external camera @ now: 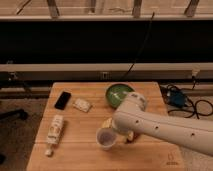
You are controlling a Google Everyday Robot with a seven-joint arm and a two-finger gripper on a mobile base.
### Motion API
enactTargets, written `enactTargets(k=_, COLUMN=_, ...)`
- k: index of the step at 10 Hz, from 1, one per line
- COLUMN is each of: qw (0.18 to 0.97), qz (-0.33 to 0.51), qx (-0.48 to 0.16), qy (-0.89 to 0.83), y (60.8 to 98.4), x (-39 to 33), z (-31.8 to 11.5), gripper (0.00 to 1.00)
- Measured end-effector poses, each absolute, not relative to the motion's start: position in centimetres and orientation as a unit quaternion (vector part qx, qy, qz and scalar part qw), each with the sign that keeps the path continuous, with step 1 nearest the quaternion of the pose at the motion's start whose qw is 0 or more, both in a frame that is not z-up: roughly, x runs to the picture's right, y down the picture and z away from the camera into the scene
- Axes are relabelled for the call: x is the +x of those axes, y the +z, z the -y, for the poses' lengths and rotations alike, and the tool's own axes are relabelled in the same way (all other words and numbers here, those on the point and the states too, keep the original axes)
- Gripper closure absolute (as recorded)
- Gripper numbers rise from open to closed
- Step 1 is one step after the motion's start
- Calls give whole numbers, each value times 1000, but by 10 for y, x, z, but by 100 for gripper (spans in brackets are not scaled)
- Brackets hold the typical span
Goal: Pick up the ceramic cup
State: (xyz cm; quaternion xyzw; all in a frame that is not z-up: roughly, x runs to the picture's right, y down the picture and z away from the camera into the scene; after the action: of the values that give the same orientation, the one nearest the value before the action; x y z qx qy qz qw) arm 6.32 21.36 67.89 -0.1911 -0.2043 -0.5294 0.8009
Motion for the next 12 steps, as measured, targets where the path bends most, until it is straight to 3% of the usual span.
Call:
enactTargets(k=8, qw=776, qz=215, qx=-227, qy=-548, y=689, x=65, z=-257, gripper=22)
enactTargets(k=12, qw=762, qz=214, qx=-246, qy=-560, y=704, x=59, z=-268, gripper=61)
